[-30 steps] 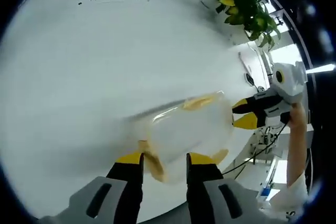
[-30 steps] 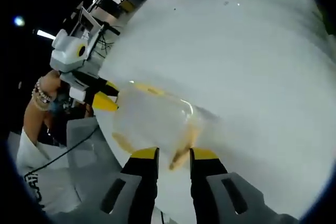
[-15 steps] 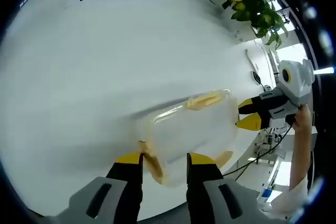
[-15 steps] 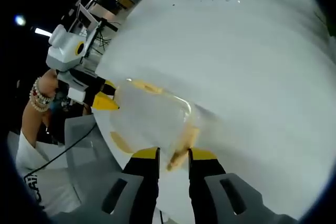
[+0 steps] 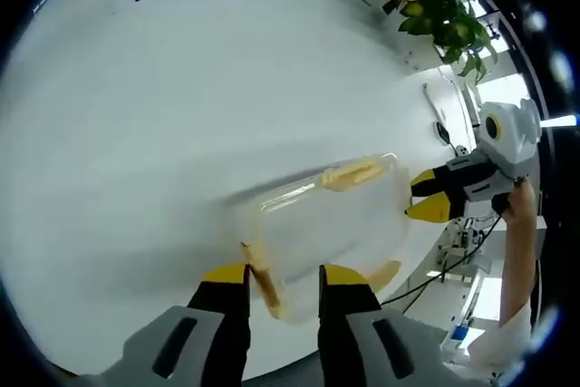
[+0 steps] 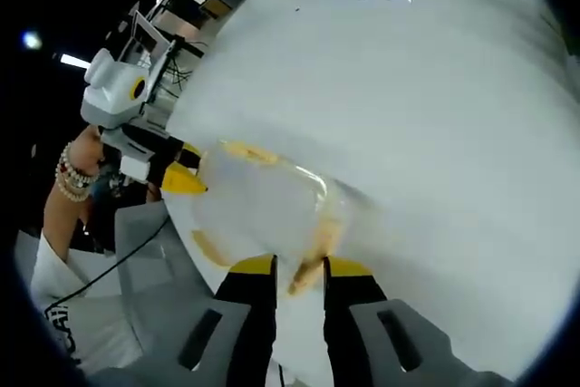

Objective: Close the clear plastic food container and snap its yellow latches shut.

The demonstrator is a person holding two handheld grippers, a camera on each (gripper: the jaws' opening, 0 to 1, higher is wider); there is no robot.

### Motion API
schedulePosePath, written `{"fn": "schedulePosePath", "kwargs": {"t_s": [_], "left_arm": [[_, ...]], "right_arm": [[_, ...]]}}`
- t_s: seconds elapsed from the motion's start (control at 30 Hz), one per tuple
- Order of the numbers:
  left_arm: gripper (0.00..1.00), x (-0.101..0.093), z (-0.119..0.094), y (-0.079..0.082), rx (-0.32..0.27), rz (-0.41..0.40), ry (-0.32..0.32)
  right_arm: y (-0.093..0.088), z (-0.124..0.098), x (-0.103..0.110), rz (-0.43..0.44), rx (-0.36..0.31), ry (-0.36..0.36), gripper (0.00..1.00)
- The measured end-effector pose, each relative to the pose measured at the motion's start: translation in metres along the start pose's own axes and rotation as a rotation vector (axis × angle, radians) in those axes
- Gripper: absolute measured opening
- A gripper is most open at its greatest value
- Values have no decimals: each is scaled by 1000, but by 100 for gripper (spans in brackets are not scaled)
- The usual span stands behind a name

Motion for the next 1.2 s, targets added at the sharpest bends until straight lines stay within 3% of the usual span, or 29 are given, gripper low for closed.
{"fn": "schedulePosePath", "kwargs": {"t_s": [0.07,0.63,0.77,0.8,1.07,1.2], "left_arm": [[21,-4,2,1,11,31,14],[21,-17,4,-4,5,-6,14],[21,-17,4,-4,4,-11,10],[21,-19,4,-6,10,-15,14],[22,-13,8,-4,13,18,-3],[22,-13,6,-5,-23,49,8]], "right_arm": [[0,0,-1,0,1,0,14],[-1,2,-5,61,-16,42,12],[-2,3,-9,108,-27,79,11],[0,2,-10,168,-47,98,11],[4,-3,-8,91,-43,84,12],[3,-4,-5,43,-54,65,13]]}}
Point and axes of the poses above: the point that each gripper's makers call its tool centre point, and the gripper's own axes: z roughly forward along the fingers, x roughly to its left, y roughly out of its top, the point moved 8 cm from there along -z, roughly backward along the fingers, and after that the axes turned 1 degree about x, right-handed, at the moved point
